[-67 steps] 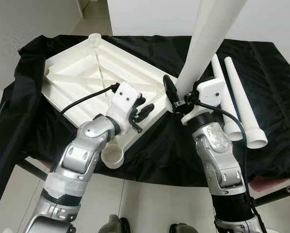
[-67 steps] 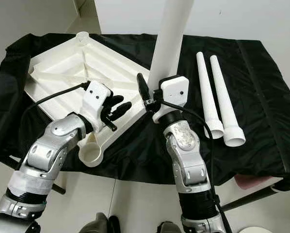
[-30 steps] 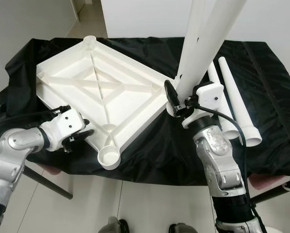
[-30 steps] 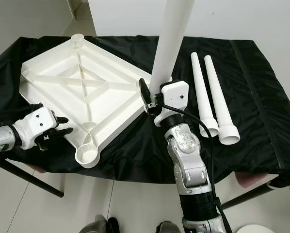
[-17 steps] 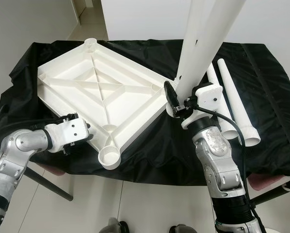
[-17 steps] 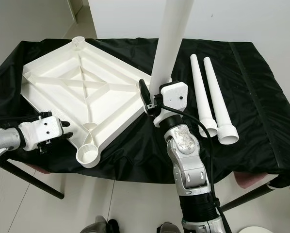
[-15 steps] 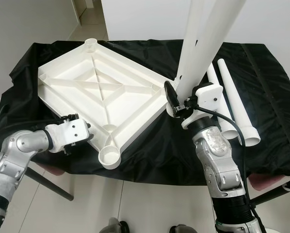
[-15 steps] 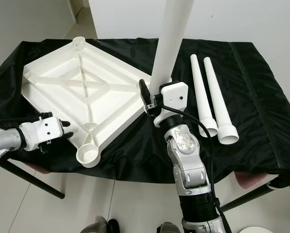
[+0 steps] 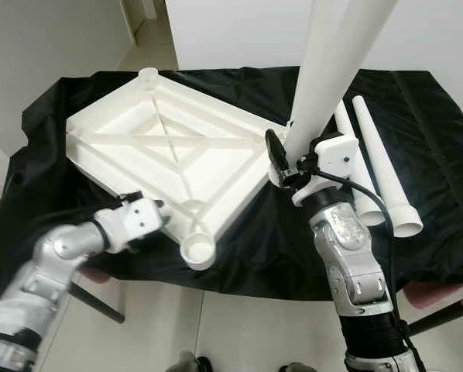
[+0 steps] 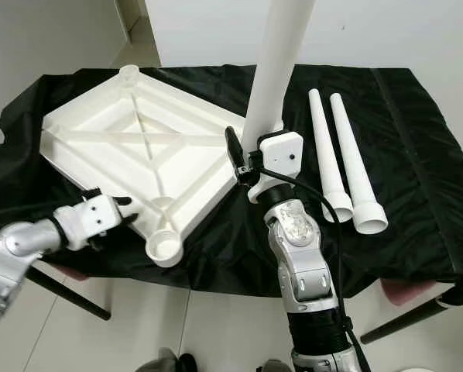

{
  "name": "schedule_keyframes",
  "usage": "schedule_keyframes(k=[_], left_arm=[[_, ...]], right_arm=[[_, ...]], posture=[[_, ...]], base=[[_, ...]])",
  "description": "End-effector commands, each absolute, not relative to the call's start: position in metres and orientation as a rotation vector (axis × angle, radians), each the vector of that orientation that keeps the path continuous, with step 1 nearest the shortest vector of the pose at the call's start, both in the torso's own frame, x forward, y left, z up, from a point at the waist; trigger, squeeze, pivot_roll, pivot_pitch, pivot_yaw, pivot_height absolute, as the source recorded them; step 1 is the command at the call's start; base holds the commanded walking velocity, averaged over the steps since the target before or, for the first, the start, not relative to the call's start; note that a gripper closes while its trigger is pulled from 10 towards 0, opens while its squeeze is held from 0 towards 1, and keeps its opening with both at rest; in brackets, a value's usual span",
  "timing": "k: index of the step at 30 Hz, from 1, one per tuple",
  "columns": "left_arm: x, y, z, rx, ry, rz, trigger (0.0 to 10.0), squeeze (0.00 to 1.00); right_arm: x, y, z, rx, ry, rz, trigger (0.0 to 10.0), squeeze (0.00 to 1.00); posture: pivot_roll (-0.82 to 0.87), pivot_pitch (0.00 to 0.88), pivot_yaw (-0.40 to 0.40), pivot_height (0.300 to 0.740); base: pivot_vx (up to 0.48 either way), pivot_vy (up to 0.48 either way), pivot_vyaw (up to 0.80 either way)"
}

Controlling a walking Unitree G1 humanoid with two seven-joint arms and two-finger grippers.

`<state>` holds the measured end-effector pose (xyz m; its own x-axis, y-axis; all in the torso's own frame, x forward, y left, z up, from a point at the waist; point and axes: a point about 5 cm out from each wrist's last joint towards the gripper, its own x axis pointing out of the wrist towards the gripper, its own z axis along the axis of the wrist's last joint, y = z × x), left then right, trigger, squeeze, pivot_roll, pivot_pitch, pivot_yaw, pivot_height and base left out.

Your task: Building children table

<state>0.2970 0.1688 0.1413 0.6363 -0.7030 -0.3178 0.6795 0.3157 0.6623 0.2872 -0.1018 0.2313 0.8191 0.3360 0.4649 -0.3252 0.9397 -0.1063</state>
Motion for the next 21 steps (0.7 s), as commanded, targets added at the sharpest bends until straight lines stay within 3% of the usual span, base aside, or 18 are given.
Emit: schedule_keyframes(k=[1,8,17,21], left_arm=[[0.284,0.157,0.114,0.833,0.066,-1.016,10.0,0.0],[0.274,0.131,0.116,0.732,0.004,-1.054,10.0,0.0],[0.275,0.151,0.127,0.678,0.028,-1.085,10.0,0.0],[0.264,0.151,0.137,0.544,0.057,-1.171,10.0,0.0]], right_arm=[[0.286,-0.099,0.231,-0.027,-0.509,0.361,10.0,0.0],[0.285,-0.098,0.228,-0.03,-0.504,0.363,10.0,0.0],[0.285,-0.098,0.226,-0.032,-0.496,0.369,10.0,0.0],[0.285,-0.097,0.224,-0.034,-0.494,0.373,10.0,0.0]], posture=[[-0.14,0.097,0.11,0.74],[-0.14,0.09,0.113,0.74],[-0.14,0.081,0.108,0.74],[-0.14,0.074,0.11,0.74]], base=[[0.0,0.0,0.0],[0.0,0.0,0.0],[0.0,0.0,0.0],[0.0,0.0,0.0]])
